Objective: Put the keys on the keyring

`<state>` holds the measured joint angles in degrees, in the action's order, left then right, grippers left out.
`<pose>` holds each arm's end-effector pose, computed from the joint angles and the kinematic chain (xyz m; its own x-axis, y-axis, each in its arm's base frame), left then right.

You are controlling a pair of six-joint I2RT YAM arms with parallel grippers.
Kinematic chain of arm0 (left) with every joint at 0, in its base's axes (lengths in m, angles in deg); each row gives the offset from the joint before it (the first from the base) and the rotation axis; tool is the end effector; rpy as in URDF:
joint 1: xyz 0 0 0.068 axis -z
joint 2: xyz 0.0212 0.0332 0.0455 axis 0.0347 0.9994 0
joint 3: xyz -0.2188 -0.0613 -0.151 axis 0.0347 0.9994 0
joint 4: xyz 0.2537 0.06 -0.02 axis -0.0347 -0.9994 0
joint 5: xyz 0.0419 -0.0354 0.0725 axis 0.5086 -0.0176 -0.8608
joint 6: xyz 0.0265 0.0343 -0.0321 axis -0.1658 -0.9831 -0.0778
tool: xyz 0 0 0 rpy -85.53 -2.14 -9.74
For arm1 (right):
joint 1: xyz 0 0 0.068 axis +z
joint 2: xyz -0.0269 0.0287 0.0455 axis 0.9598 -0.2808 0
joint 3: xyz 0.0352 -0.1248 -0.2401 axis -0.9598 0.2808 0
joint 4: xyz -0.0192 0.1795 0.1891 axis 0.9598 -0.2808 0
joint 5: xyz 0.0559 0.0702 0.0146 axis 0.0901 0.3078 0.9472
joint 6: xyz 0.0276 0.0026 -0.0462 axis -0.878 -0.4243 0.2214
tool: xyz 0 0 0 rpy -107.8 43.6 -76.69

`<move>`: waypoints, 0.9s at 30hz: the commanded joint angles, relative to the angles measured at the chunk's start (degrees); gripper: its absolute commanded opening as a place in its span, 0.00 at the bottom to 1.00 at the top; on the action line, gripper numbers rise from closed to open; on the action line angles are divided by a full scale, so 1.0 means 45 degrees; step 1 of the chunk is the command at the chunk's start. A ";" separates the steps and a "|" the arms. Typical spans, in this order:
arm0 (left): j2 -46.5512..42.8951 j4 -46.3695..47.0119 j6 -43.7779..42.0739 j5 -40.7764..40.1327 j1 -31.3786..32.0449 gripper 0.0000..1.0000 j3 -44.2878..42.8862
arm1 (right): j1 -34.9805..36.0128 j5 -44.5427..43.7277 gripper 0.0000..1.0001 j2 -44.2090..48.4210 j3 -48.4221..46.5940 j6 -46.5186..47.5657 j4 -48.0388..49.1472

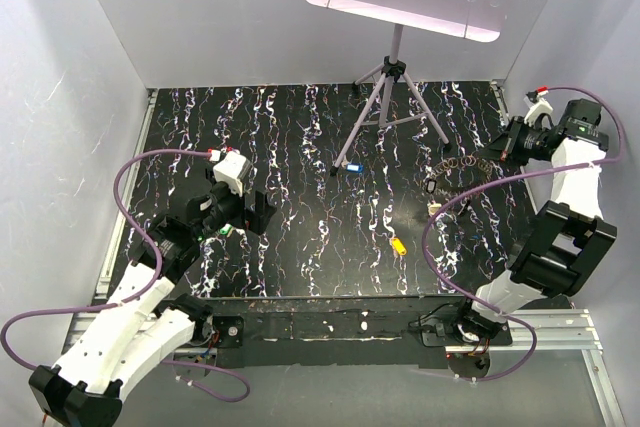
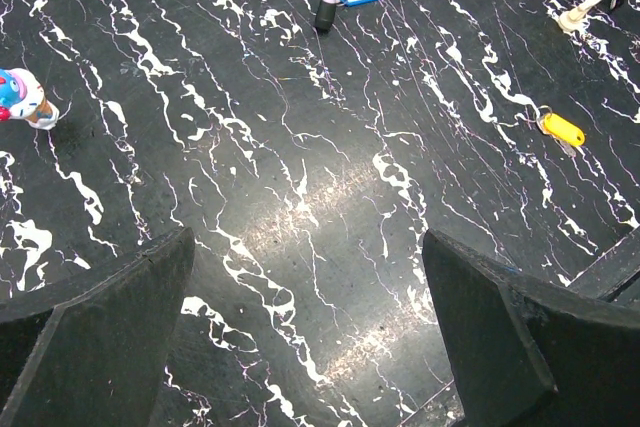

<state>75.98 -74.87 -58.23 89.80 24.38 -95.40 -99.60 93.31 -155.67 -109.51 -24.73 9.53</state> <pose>0.1445 -0.0777 0.3058 -0.4113 0.1343 -0.9016 0.5358 0.8358 -0.1200 0.3074 -0.1205 0.3073 -0.7265 0.2670 -0.6332 -0.1590 0.8311 0.5329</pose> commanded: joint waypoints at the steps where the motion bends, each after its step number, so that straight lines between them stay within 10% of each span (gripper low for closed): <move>1: -0.0223 0.0265 -0.0179 0.0062 -0.0059 0.98 0.0138 | -0.0043 0.0970 0.01 0.0409 -0.1016 0.0449 -0.0653; 14: -0.0437 0.0284 -0.0179 -0.0192 -0.0040 0.98 0.0158 | 0.1362 0.1010 0.01 0.1462 -0.2404 0.1503 -0.2548; 27: -0.1979 0.0714 -0.0316 -0.0895 -0.0059 0.98 0.0470 | 0.6943 0.0405 0.01 0.2324 -0.4025 0.3220 -0.4305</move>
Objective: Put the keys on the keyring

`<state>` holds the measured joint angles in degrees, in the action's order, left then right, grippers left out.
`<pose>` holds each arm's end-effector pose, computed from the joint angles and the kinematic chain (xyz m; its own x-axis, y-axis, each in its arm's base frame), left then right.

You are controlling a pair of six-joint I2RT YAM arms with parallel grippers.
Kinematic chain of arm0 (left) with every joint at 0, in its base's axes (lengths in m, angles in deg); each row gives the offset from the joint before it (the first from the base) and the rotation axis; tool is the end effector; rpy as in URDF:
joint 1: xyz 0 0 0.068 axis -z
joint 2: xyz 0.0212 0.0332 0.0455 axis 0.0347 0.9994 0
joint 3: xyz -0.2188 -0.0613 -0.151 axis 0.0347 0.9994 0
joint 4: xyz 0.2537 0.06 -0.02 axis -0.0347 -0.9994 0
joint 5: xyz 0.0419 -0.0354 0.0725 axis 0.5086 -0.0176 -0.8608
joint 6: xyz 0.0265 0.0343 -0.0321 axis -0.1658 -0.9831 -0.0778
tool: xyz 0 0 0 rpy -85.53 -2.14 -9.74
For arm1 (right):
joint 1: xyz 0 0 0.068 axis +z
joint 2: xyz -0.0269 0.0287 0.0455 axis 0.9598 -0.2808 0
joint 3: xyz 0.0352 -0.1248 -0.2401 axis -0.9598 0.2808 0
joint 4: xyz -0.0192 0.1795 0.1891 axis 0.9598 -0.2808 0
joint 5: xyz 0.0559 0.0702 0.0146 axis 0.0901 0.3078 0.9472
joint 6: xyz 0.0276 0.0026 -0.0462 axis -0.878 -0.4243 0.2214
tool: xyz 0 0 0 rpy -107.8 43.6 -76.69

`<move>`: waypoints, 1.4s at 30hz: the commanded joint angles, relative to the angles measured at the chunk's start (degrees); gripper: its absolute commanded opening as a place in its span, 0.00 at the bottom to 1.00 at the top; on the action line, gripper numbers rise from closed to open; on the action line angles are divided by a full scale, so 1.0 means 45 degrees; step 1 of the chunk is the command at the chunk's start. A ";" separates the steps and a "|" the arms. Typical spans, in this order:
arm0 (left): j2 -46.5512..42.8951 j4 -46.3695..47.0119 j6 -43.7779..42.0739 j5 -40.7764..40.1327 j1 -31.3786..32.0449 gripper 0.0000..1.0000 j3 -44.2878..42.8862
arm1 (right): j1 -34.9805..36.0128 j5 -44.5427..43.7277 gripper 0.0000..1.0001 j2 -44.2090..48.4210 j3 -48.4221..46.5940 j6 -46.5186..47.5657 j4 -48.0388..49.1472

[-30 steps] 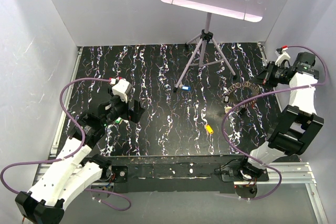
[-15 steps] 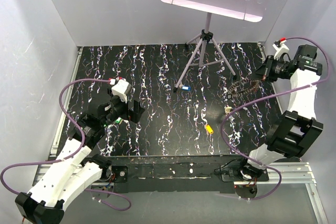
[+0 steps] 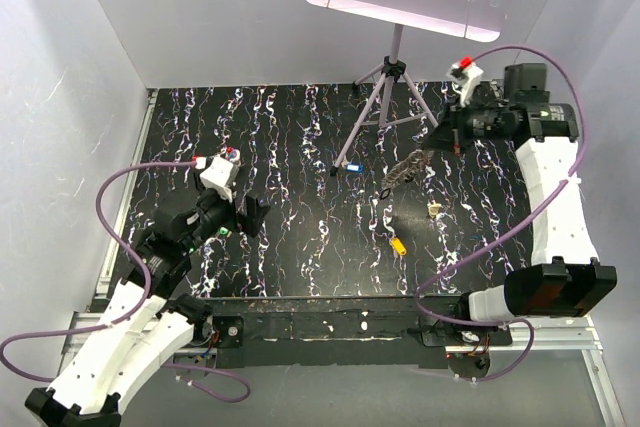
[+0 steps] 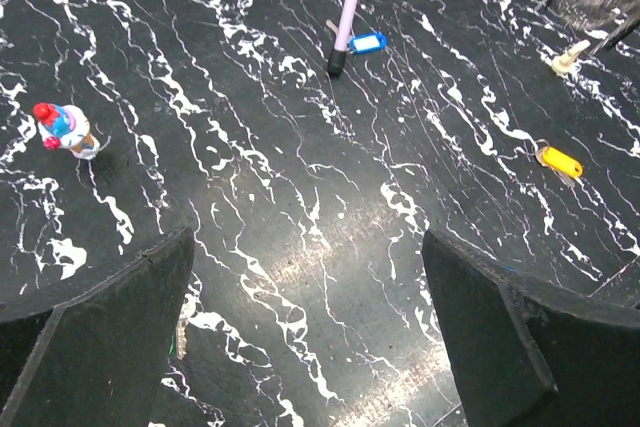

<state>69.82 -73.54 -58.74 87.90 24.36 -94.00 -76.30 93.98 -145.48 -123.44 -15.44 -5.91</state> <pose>0.1278 -0.0680 0.3142 -0.3172 0.0970 -0.9434 0.5233 0.8475 -0.0888 0.2683 0.0140 0.4150 -0.5695 -0.1576 -0.8067 -0.6556 0.6790 0.3303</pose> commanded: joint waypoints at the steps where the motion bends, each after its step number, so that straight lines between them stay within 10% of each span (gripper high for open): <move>1: -0.0785 0.0456 -0.0223 -0.0531 -0.0054 0.98 0.0198 | 0.2468 0.0022 0.01 -0.0056 -0.1009 0.1507 -0.1149; 9: -0.2445 0.0925 -0.0321 -0.2073 -0.0054 0.98 0.0686 | 0.8797 -0.4195 0.01 -0.0973 -0.0659 0.4303 -0.1738; 14: -0.2856 0.0925 -0.0360 -0.2894 -0.0054 0.98 0.0745 | 0.9195 -0.5876 0.01 -0.2457 -0.1494 0.2609 -0.0315; 21: -0.3013 0.0867 -0.0341 -0.3753 -0.0054 0.98 0.0765 | 1.2743 -0.4414 0.01 -0.2694 -0.1128 0.3521 -0.0917; 42: -0.2994 0.1238 -0.0321 -0.2018 -0.0054 0.98 0.0940 | 1.2748 -0.4747 0.01 -0.4491 -0.2514 0.2584 -0.0624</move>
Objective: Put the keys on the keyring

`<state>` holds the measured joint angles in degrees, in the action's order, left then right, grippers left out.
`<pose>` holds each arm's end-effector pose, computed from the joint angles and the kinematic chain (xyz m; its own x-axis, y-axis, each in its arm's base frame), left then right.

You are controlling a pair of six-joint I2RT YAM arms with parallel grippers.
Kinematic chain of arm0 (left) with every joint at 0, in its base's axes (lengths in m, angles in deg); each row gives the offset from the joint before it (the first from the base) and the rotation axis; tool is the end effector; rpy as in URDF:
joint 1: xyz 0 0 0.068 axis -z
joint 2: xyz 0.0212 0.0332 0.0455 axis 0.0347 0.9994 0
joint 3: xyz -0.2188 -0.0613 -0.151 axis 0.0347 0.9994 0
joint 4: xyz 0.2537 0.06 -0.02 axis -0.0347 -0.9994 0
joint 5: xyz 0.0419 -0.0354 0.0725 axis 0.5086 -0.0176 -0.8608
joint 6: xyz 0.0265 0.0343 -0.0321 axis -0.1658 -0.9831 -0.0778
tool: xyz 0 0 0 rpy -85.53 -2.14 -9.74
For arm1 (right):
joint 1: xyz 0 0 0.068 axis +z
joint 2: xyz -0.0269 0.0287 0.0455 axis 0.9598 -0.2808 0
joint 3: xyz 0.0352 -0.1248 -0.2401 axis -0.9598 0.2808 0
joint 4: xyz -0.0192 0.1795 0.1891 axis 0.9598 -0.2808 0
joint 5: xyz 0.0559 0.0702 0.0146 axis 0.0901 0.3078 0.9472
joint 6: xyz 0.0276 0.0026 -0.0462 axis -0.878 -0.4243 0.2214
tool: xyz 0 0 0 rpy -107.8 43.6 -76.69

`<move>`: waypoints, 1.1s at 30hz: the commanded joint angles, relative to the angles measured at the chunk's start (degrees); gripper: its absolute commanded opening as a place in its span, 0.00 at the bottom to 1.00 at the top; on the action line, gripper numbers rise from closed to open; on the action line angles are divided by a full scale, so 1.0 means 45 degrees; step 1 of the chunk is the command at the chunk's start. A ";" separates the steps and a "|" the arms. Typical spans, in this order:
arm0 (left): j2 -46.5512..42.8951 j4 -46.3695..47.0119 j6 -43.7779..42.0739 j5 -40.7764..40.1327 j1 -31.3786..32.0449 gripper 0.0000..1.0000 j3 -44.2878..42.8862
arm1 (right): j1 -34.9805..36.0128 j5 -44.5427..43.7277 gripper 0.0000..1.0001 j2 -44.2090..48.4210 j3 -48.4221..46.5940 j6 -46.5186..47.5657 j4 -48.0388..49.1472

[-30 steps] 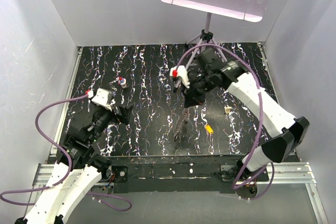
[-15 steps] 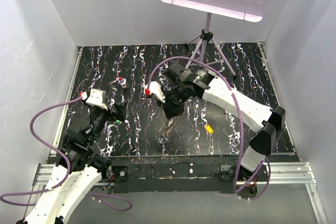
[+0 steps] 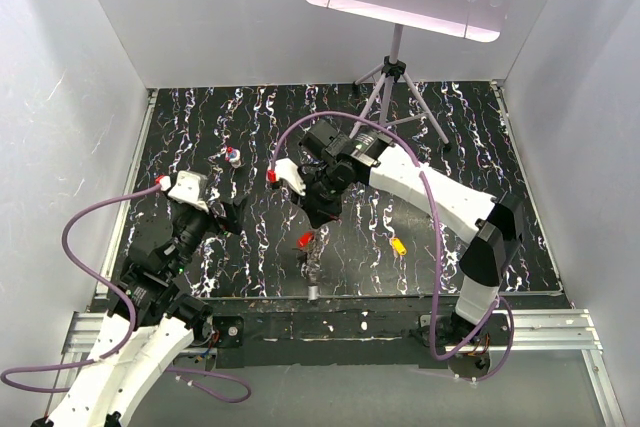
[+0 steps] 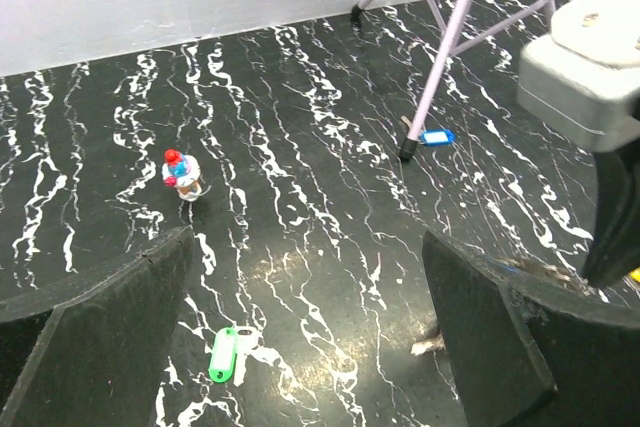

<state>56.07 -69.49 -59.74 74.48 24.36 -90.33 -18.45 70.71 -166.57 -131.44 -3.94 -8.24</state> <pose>0.0932 -0.0416 0.3250 -0.0848 0.0012 -0.9964 0.3333 0.9424 -0.0272 0.1968 0.3092 0.3372 -0.0540 -0.8104 -0.5833 -0.9939 -0.0123 0.1092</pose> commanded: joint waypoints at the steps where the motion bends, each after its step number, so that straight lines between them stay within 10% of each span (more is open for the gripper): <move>1: 0.0062 0.0378 -0.0059 0.1179 -0.0054 0.98 0.0144 | -0.0089 0.0523 0.01 0.0196 -0.0756 0.0088 -0.0162; 20: 0.0413 0.1374 0.3632 0.7059 -0.0054 0.92 0.0710 | -0.1064 0.3821 0.01 0.1680 0.0884 0.3581 0.0698; 33: 0.1701 0.2291 0.0081 1.0358 -0.0054 0.74 0.1218 | -0.1417 0.6071 0.01 0.1212 0.0554 0.8719 -0.0885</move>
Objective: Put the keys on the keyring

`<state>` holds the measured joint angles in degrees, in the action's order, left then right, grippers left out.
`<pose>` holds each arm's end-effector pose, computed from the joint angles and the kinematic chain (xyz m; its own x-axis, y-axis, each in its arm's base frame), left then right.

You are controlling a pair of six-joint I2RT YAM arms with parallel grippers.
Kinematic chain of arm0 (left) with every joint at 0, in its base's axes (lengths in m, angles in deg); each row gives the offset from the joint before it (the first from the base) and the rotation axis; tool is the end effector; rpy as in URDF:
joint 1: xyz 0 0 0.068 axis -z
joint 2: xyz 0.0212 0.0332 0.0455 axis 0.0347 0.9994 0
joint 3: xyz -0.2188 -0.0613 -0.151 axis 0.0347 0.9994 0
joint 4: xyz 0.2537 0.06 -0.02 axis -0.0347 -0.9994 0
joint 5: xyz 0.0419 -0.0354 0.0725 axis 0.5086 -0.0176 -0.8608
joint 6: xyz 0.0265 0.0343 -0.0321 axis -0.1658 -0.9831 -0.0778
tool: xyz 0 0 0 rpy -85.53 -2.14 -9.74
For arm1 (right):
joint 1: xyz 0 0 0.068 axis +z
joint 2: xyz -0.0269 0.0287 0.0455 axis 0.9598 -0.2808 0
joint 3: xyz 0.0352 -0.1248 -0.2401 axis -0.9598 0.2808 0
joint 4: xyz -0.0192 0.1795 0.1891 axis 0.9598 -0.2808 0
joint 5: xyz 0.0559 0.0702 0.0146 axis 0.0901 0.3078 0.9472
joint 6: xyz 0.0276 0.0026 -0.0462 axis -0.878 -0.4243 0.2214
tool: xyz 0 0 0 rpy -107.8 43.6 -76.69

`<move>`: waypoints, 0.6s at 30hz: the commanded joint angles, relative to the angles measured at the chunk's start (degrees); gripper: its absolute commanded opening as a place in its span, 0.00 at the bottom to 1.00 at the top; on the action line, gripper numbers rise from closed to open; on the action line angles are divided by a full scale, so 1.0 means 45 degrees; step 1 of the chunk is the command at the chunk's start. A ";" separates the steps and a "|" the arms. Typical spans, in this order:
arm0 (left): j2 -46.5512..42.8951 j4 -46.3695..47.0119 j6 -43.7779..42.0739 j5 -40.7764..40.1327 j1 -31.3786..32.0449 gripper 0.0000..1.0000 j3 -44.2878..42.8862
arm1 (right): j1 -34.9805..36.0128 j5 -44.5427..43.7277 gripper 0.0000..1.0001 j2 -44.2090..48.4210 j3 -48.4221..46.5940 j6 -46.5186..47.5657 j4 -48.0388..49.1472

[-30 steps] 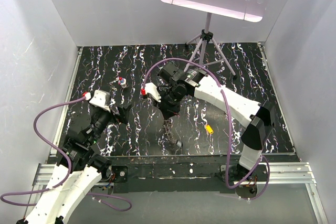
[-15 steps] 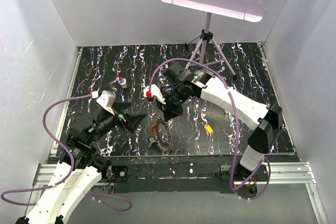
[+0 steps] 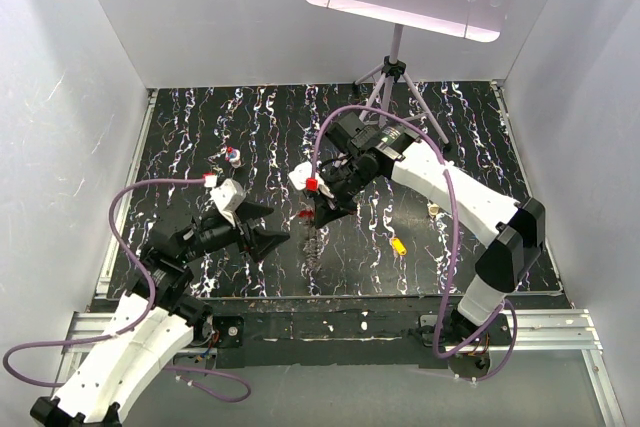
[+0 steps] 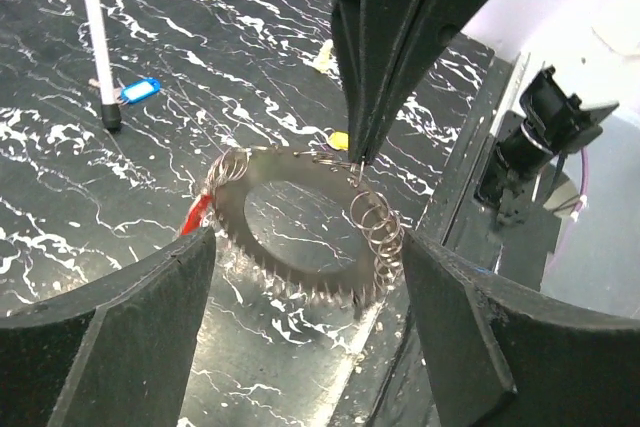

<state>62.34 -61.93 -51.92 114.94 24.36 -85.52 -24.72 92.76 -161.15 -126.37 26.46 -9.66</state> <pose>0.1053 -0.0743 0.3011 -0.2739 -0.0243 -0.9615 0.8269 0.5046 -0.2483 0.2011 0.2702 0.3484 0.3081 -0.5336 -0.7876 -0.8878 -0.4588 -0.0364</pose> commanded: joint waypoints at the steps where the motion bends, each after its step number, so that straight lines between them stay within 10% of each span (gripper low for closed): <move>1: 0.0366 0.0825 -0.1854 0.1641 -0.0054 0.68 0.0227 | -0.0042 0.1132 0.01 -0.0032 -0.0709 0.2062 -0.0609; 7: 0.0562 0.2290 -0.1935 0.2384 -0.0035 0.50 0.0735 | -0.0082 0.1130 0.01 -0.0344 -0.1101 0.2004 -0.0648; 18: 0.0894 0.2819 -0.1505 0.2425 -0.0035 0.49 0.0951 | -0.0082 0.2127 0.01 -0.0793 -0.1979 0.1653 -0.0882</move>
<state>65.95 -51.18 -59.04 125.50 24.36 -81.30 -24.87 97.79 -164.43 -131.11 33.85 -12.88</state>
